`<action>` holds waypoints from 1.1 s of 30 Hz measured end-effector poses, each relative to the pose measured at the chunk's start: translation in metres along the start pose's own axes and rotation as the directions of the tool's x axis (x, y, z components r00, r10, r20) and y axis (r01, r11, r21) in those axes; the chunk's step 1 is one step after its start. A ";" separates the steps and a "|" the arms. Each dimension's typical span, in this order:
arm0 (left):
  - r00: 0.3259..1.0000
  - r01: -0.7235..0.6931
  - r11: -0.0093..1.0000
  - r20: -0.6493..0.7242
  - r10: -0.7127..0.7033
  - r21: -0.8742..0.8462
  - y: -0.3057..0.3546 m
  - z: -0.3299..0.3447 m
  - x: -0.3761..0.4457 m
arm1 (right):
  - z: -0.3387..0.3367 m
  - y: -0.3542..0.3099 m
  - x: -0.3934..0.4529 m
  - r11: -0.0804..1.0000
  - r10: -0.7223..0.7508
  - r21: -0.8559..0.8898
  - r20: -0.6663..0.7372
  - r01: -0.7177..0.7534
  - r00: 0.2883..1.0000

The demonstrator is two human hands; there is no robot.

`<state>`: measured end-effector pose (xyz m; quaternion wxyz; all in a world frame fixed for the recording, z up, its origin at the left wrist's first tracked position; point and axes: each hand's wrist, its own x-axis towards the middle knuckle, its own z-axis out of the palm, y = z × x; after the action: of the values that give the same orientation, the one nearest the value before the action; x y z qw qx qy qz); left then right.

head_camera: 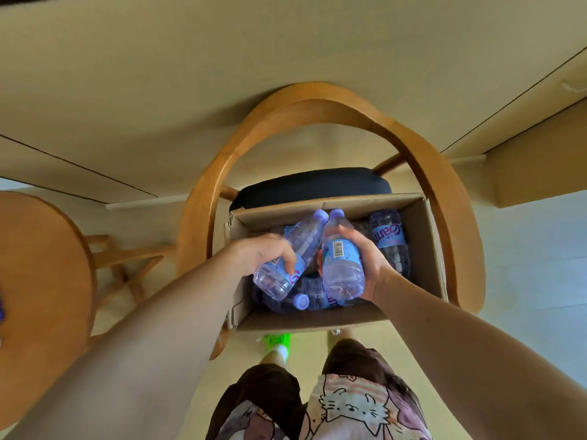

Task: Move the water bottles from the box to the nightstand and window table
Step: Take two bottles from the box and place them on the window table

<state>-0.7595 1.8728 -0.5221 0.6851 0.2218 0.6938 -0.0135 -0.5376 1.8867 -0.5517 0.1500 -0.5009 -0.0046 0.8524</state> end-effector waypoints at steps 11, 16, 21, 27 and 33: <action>0.920 -0.328 0.914 0.139 0.366 -0.238 0.058 -0.004 -0.106 | 0.056 0.000 -0.097 0.958 -0.286 0.036 0.151 0.284 0.946; 0.800 -0.533 0.828 0.214 0.560 -0.174 0.103 0.014 -0.164 | 0.078 -0.011 -0.167 0.842 -0.539 0.074 0.157 0.535 0.827; 0.635 -0.723 0.669 0.214 0.742 -0.175 0.135 0.063 -0.222 | 0.075 -0.012 -0.240 0.706 -0.708 0.133 0.148 0.696 0.690; 0.526 -0.811 0.578 0.320 0.788 -0.092 0.158 0.139 -0.279 | 0.037 0.009 -0.326 0.507 -0.861 0.240 0.100 0.828 0.498; 0.444 -0.882 0.472 0.350 0.825 0.007 0.173 0.251 -0.327 | -0.025 0.043 -0.417 0.311 -0.943 0.172 -0.069 0.935 0.327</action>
<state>-0.4786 1.8531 -0.1754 0.6690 0.6005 0.3691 0.2358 -0.3381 1.7336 -0.2154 0.6608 -0.3705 -0.2205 0.6144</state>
